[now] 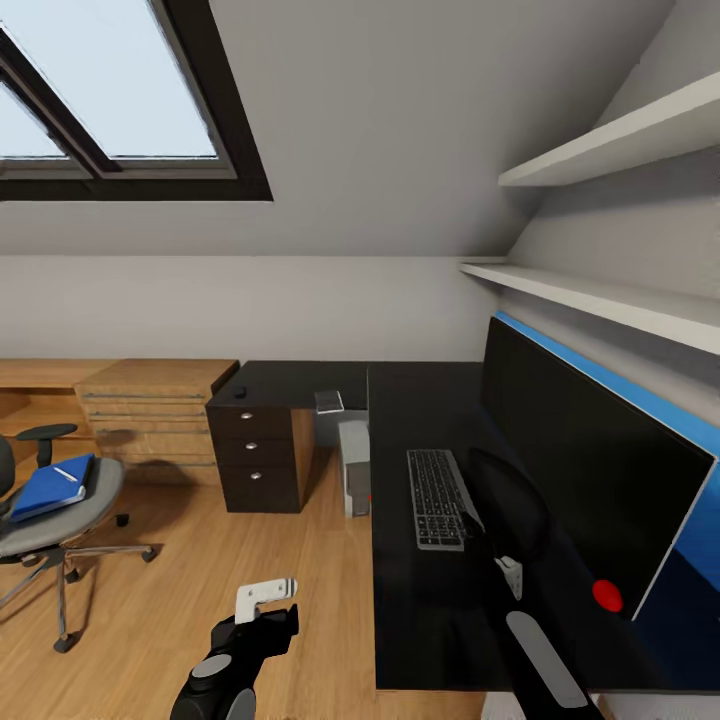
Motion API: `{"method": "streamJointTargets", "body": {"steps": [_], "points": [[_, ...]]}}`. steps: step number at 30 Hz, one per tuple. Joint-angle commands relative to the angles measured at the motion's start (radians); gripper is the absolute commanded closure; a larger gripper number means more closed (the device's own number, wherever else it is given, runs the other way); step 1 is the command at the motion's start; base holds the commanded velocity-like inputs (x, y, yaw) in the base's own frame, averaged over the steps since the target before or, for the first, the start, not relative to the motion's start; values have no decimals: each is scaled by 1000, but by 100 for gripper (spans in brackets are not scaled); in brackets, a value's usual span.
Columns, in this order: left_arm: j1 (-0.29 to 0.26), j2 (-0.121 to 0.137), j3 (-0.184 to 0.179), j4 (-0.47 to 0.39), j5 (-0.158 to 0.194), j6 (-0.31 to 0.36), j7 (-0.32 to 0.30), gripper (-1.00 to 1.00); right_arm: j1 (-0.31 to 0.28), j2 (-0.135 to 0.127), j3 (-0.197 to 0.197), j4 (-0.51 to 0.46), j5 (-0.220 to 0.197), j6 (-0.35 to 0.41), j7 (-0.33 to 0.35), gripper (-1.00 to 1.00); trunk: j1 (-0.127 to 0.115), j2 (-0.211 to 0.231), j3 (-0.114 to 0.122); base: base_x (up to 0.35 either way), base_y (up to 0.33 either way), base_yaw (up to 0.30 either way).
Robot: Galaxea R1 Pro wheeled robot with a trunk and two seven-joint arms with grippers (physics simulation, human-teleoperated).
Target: In the bedroom, organize the workspace by keeping the computer under the desk, ensuring the monitor is on the desk, placing the keyboard on the desk next to the monitor, placing the mouse on the desk next to the keyboard, moving the folder from the swivel chair onto the desk next to the mouse, stacking the notebook on top of the folder with the pen on top of the notebook, and positioning the swivel chair next to the desk.
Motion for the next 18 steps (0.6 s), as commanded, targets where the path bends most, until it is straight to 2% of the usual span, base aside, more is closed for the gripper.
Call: {"method": "streamJointTargets", "body": {"steps": [1,9,18], "points": [[-1,0,-1,-2,11,2,9,-100,-1,0,2,0,-11,-4,3,-100,0,-1,-1,-119,0,0],[-1,1,-1,-6,11,2,9,-100,-2,-1,2,1,-13,-3,-86,-100,0,-1,-1,-25,0,0],[-1,2,2,-13,11,2,9,-100,-2,0,2,1,-12,-3,-101,-100,0,-1,-1,-14,0,0]]}}
